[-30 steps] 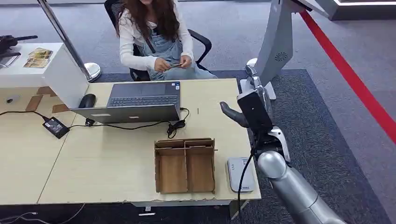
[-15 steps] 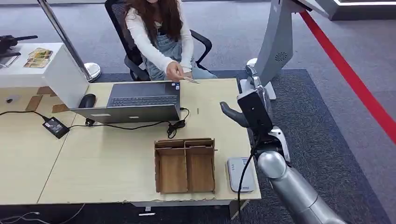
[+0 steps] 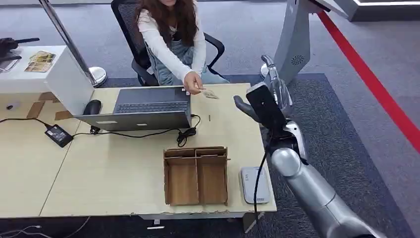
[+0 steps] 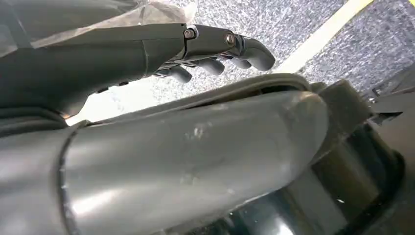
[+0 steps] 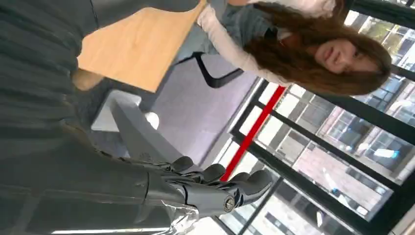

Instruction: Pass the card to the sensor for recognition and then transmit it.

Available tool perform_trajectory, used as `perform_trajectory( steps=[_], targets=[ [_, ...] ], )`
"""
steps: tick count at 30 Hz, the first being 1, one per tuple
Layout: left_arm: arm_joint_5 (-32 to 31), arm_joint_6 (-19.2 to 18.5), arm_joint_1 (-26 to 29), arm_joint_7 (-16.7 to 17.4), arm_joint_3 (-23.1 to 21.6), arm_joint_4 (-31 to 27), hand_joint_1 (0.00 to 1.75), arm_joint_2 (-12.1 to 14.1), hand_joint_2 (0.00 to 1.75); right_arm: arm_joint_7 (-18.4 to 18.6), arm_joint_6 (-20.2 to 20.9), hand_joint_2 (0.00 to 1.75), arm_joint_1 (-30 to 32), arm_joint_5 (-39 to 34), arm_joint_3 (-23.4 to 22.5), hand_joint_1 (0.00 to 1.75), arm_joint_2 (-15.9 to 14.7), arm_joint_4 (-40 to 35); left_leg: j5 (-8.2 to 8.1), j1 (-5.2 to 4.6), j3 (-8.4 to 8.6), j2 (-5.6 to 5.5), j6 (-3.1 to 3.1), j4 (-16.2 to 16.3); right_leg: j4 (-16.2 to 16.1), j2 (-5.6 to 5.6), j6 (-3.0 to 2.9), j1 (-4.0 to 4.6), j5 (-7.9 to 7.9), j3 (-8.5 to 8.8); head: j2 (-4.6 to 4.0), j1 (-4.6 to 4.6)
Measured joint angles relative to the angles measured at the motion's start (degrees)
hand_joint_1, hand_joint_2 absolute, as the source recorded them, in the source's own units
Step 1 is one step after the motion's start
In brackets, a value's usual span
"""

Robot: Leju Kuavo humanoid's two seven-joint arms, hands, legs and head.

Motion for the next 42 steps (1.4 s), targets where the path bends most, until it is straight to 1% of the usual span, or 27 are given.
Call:
perform_trajectory(
  steps=[2, 4, 7, 14, 17, 25, 30, 31, 32, 33, 42],
  targets=[
    [-0.26, 0.00, 0.03, -0.17, 0.00, 0.00, 0.00, -0.04, 0.00, 0.35, -0.31, 1.75, -1.83, 1.75, 0.42, 0.00, 0.55, 2.43, 0.01, 0.00, -0.07, -0.03, 0.00, 0.00, 0.00, -0.04, 0.00, 0.00, 0.00, -0.03, 0.00, 0.00],
    [-0.63, 0.00, -0.23, -0.17, -0.02, 0.00, 0.00, -0.11, 0.00, 1.20, -0.66, 1.75, -5.47, 4.90, 1.27, 0.00, 1.75, 7.48, 0.07, -0.01, -0.10, 0.00, -0.06, 0.00, 0.01, 0.03, -0.03, -0.02, 0.11, -0.13, 0.00, -0.07],
    [-1.01, -0.15, -0.51, 0.00, -0.04, 0.00, 0.00, -0.35, 0.00, 1.57, -1.92, 1.75, -9.73, 9.42, 2.14, 0.00, 3.15, 12.66, 0.11, 0.00, -0.12, -0.01, -0.05, 0.00, 0.01, 0.00, -0.02, 0.00, 0.11, -0.13, 0.02, -0.02],
    [-2.21, -1.31, -1.04, 0.46, -0.28, 0.00, 0.00, -0.35, 0.00, 0.55, -2.95, 1.75, -15.53, 12.41, 3.85, 0.00, 7.63, 23.52, 0.14, 0.01, -0.17, -0.03, -0.09, 0.00, 0.04, 0.02, -0.04, 0.03, 0.14, -0.19, 0.00, 0.00],
    [-2.34, -1.38, -1.26, 0.46, -0.35, 0.00, 0.00, -0.35, 0.00, 0.35, -3.04, 1.75, -16.77, 12.65, 4.31, 0.00, 9.20, 26.10, 0.16, 0.01, -0.17, -0.03, -0.11, 0.00, 0.04, -0.02, -0.04, 0.04, 0.13, -0.20, 0.00, -0.02],
    [-1.73, -1.38, -1.41, 0.79, -0.37, 0.00, 0.00, -0.39, 0.00, -1.55, -2.97, 1.75, -19.27, 12.37, 5.27, 0.00, 13.29, 33.13, 0.16, 0.00, -0.14, -0.02, -0.11, 0.00, 0.04, -0.01, -0.04, 0.04, 0.14, -0.20, 0.00, -0.02],
    [-1.51, -1.38, -1.41, 1.01, -0.37, 0.00, 0.00, -0.42, 0.00, -1.95, -2.95, 1.75, -19.71, 12.24, 5.64, 0.00, 14.54, 35.61, 0.16, 0.00, -0.13, -0.02, -0.11, 0.01, 0.03, 0.00, -0.04, 0.04, 0.14, -0.20, 0.00, -0.02],
    [-1.44, -1.35, -1.41, 1.05, -0.37, 0.00, 0.00, -0.42, 0.00, -1.97, -2.91, 1.75, -19.73, 12.15, 5.71, 0.21, 14.77, 36.23, 0.16, 0.00, -0.13, -0.02, -0.11, 0.01, 0.03, 0.00, -0.04, 0.04, 0.14, -0.20, 0.00, 0.00],
    [-1.42, -1.33, -1.40, 1.05, -0.37, 0.00, 0.00, -0.42, 0.00, -2.01, -2.84, 1.75, -19.72, 12.02, 5.79, 1.47, 14.95, 36.65, 0.16, 0.00, -0.13, -0.02, -0.11, 0.02, 0.03, 0.00, -0.04, 0.04, 0.14, -0.20, 0.00, 0.00],
    [-1.35, -1.33, -1.40, 1.05, -0.37, 0.00, 0.00, -0.42, 0.00, -2.08, -2.82, 1.75, -19.73, 11.91, 5.86, 1.75, 15.08, 37.05, 0.16, 0.00, -0.14, -0.02, -0.11, 0.02, 0.03, -0.01, -0.04, 0.04, 0.14, -0.20, 0.00, -0.02],
    [-0.22, -0.68, -1.41, 0.85, -0.33, 0.00, 0.00, -0.48, 0.00, -2.60, -2.32, 1.75, -19.75, 11.76, 6.40, 1.75, 15.82, 40.04, 0.16, 0.00, -0.13, -0.02, -0.11, 0.02, 0.03, 0.00, -0.04, 0.04, 0.14, -0.20, 0.02, 0.00]
  ],
)
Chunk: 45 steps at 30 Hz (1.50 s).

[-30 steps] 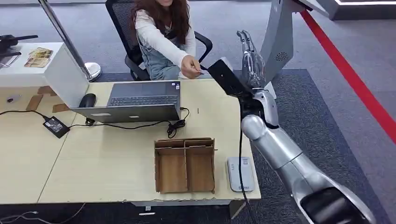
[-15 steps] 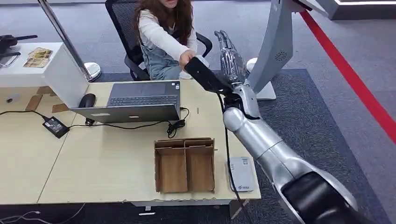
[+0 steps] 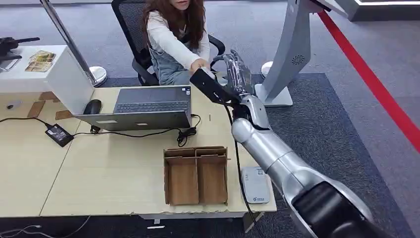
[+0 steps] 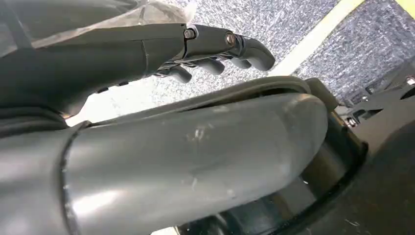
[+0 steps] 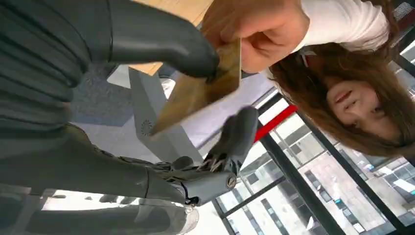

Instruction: Pass the card to the sensor for recognition and then transmit it.

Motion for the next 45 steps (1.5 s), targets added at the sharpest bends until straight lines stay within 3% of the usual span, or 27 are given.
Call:
perform_trajectory(
  steps=[15, 27, 30, 37, 45],
  targets=[
    [0.48, 0.61, 0.02, -0.22, 0.13, 0.00, 0.00, -0.04, 0.00, -0.46, 0.22, 1.75, -0.06, -0.08, 0.42, 1.75, 0.22, 1.59, 0.00, 0.00, 0.00, 0.00, 0.00, 0.00, 0.00, 0.00, 0.00, 0.00, 0.00, 0.00, -0.02, 0.00],
    [-0.24, 0.65, 0.36, -0.68, 0.28, 0.00, 0.00, -0.17, 0.00, -3.56, -1.16, 1.75, -0.16, -6.16, 0.07, 1.75, -0.55, 0.00, 0.00, -0.07, 0.04, 0.02, -0.01, 0.01, 0.00, 0.01, 0.01, 0.01, 0.00, 0.00, 0.00, -0.02],
    [-0.04, 0.74, 0.99, -1.18, 0.44, 0.00, 0.00, -0.26, 0.00, -2.30, -3.32, 1.75, 0.77, -5.82, -0.48, 1.75, -2.64, -3.43, 0.00, -0.14, 0.04, 0.02, 0.00, 0.03, 0.00, 0.00, 0.01, 0.00, 0.00, -0.02, 0.00, 0.00],
    [1.05, 0.79, 1.92, -1.79, 1.01, 0.00, 0.00, -0.31, 0.00, 7.68, -3.76, 1.75, 7.16, 1.82, -3.24, 1.75, -11.61, -15.77, -0.04, -0.21, 0.08, 0.01, 0.04, 0.08, -0.05, 0.02, 0.02, -0.04, 0.01, 0.01, -0.02, -0.02],
    [2.25, 0.92, 2.11, -1.36, 1.95, 0.00, 0.00, -0.46, 0.00, 11.87, -3.02, 1.75, 20.30, 2.82, -10.07, 1.75, -20.89, -28.96, -0.10, -0.21, 0.04, 0.01, 0.11, 0.09, -0.07, 0.04, 0.03, -0.06, 0.01, 0.02, 0.00, -0.02]
  ],
)
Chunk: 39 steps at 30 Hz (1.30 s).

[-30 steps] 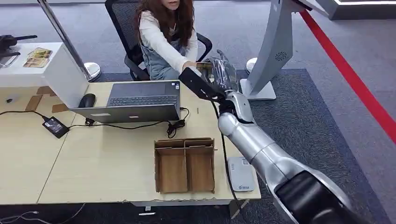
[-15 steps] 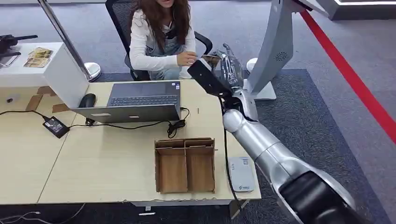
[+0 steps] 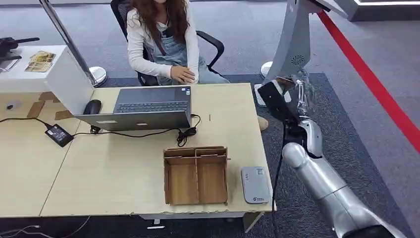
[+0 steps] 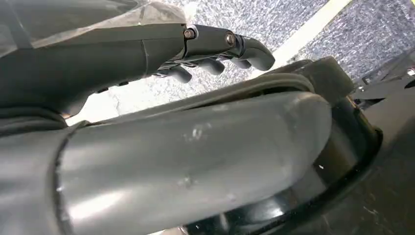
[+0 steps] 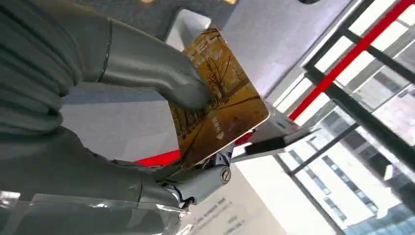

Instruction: Pass the card to the sensor for recognition and then transmit it.

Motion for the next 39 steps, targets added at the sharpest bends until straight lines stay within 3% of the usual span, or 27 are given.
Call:
perform_trajectory(
  steps=[6, 13, 30, 39],
  targets=[
    [1.53, 0.26, 0.08, -0.04, 1.07, 0.00, 0.00, 0.00, 0.00, 2.38, 2.86, 1.75, 10.05, 2.49, -3.76, 1.75, -3.89, -8.50, -0.01, 0.04, -0.04, 0.00, 0.01, -0.01, 0.00, 0.01, 0.02, 0.02, -0.02, 0.01, -0.02, -0.02],
    [2.34, 0.29, 0.09, 0.00, 1.99, 0.00, 0.00, 0.02, 0.00, 3.78, 7.35, 1.75, 16.87, 1.97, -4.53, 1.75, -5.29, -14.35, 0.01, 0.05, -0.06, 0.01, 0.00, -0.02, 0.00, 0.01, 0.01, 0.02, -0.01, 0.03, 0.00, 0.00],
    [2.36, 0.37, 0.02, 0.55, 2.86, 0.00, 0.00, -0.30, 0.00, 0.96, 11.98, 1.75, 18.70, -0.35, -0.24, 1.75, -1.32, -14.08, 0.02, 0.06, -0.11, 0.01, -0.01, -0.03, 0.01, -0.01, 0.02, 0.02, -0.01, 0.01, -0.02, 0.00],
    [2.63, 0.99, 0.01, 0.44, 2.88, 0.00, 0.00, -0.79, 0.00, 1.75, 11.02, 1.75, 18.58, 2.27, 1.55, 1.75, -0.22, -12.75, 0.02, 0.05, -0.11, 0.01, -0.01, -0.03, 0.01, -0.01, 0.02, 0.01, -0.01, 0.01, -0.02, 0.00]
  ],
)
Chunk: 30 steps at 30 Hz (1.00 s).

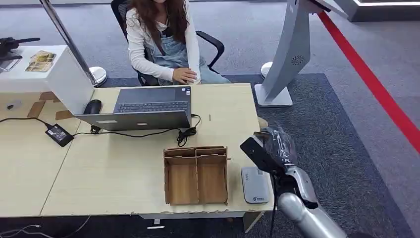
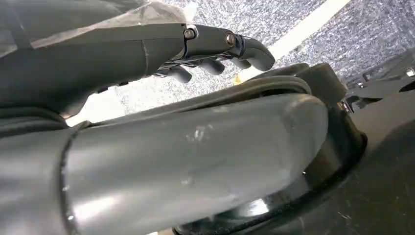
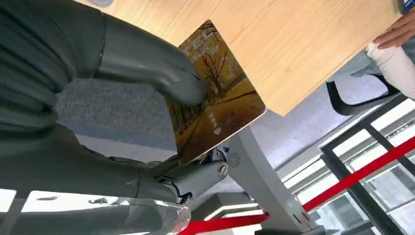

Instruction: Pass the card to the sensor for recognition and then transmit it.

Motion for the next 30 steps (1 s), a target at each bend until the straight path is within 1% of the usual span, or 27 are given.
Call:
perform_trajectory(
  steps=[3, 7, 9, 14, 16, 20, 30],
  targets=[
    [0.15, 0.33, 0.01, 0.00, 0.00, 0.00, 0.00, -0.15, 0.00, 0.90, -0.70, 1.75, -0.15, 1.50, 0.31, 1.75, -0.02, 0.28, 0.00, 0.00, 0.01, 0.00, 0.00, 0.00, 0.00, 0.00, 0.00, 0.00, 0.00, 0.00, 0.00, 0.00],
    [0.61, 0.35, 0.01, 0.07, 0.04, 0.00, 0.00, -0.17, 0.00, 2.84, 0.10, 1.75, -0.19, 2.72, 0.66, 1.75, -0.31, 0.72, 0.00, 0.00, 0.01, 0.00, 0.00, 0.00, 0.00, 0.00, 0.00, 0.01, 0.00, 0.00, 0.00, 0.00],
    [0.81, 0.35, 0.01, 0.18, 0.13, 0.00, 0.00, -0.17, 0.00, 4.13, 1.53, 1.75, -0.29, 3.07, 0.79, 1.75, -0.59, 0.92, 0.00, 0.00, 0.01, 0.00, 0.00, 0.00, 0.00, 0.00, 0.00, 0.01, 0.00, 0.00, 0.00, 0.00],
    [1.31, -0.04, 0.02, 0.28, 0.57, 0.00, 0.00, -0.02, 0.00, 8.28, 8.06, 1.75, -0.81, 3.72, 1.66, 1.75, -1.64, 1.64, 0.00, 0.00, 0.00, 0.00, 0.00, 0.00, 0.00, 0.00, 0.00, 0.01, 0.00, 0.00, 0.00, 0.00],
    [1.46, -0.13, 0.03, 0.28, 0.87, 0.00, 0.00, 0.04, 0.00, 9.31, 9.68, 1.75, -1.06, 3.81, 2.17, 1.75, -1.99, 1.97, 0.00, 0.00, 0.00, 0.00, 0.00, 0.00, 0.00, 0.00, 0.00, 0.01, 0.00, 0.00, 0.00, 0.00],
    [1.60, -0.13, 0.02, 0.28, 1.05, 0.00, 0.00, 0.15, 0.00, 10.25, 11.58, 1.75, -1.63, 3.81, 3.21, 1.75, -2.54, 2.51, 0.00, 0.00, 0.01, 0.00, 0.00, 0.00, 0.00, 0.00, 0.00, 0.01, 0.00, 0.00, 0.02, 0.00],
    [1.75, -0.09, 0.01, 0.37, 1.36, 0.00, 0.00, 0.22, 0.00, 10.58, 11.84, 1.75, -2.58, 3.72, 5.01, 1.75, -2.89, 3.50, 0.00, 0.00, 0.01, 0.00, 0.00, 0.00, 0.00, 0.00, 0.00, 0.01, 0.00, 0.00, 0.02, 0.00]
  ],
)
